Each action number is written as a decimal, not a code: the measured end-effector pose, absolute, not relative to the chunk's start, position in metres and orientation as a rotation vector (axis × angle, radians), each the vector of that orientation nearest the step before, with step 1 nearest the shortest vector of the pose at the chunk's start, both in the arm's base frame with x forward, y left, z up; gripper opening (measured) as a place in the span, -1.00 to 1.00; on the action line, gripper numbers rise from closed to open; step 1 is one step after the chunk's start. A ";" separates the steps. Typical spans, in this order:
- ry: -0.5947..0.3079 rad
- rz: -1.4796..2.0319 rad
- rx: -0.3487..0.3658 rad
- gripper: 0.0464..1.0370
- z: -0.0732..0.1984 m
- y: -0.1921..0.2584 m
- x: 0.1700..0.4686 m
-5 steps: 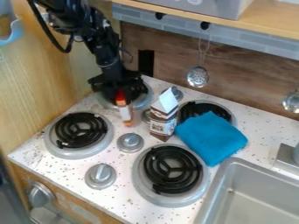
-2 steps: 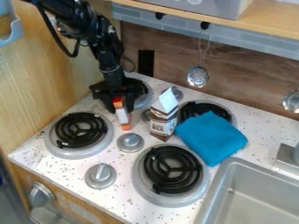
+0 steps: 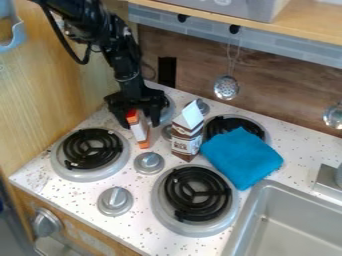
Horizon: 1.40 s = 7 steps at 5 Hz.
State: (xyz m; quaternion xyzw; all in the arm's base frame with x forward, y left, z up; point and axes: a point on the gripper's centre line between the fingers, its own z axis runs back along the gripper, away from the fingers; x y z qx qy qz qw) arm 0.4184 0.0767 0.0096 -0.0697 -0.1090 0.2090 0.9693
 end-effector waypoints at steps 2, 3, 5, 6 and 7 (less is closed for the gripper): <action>-0.264 0.404 -0.154 0.93 0.030 0.075 0.419; -0.257 0.412 -0.154 0.93 0.028 0.075 0.417; -0.259 0.406 -0.148 0.93 0.025 0.075 0.415; -0.292 0.397 -0.149 0.93 0.041 0.075 0.415; -0.315 0.381 -0.146 0.93 0.052 0.074 0.408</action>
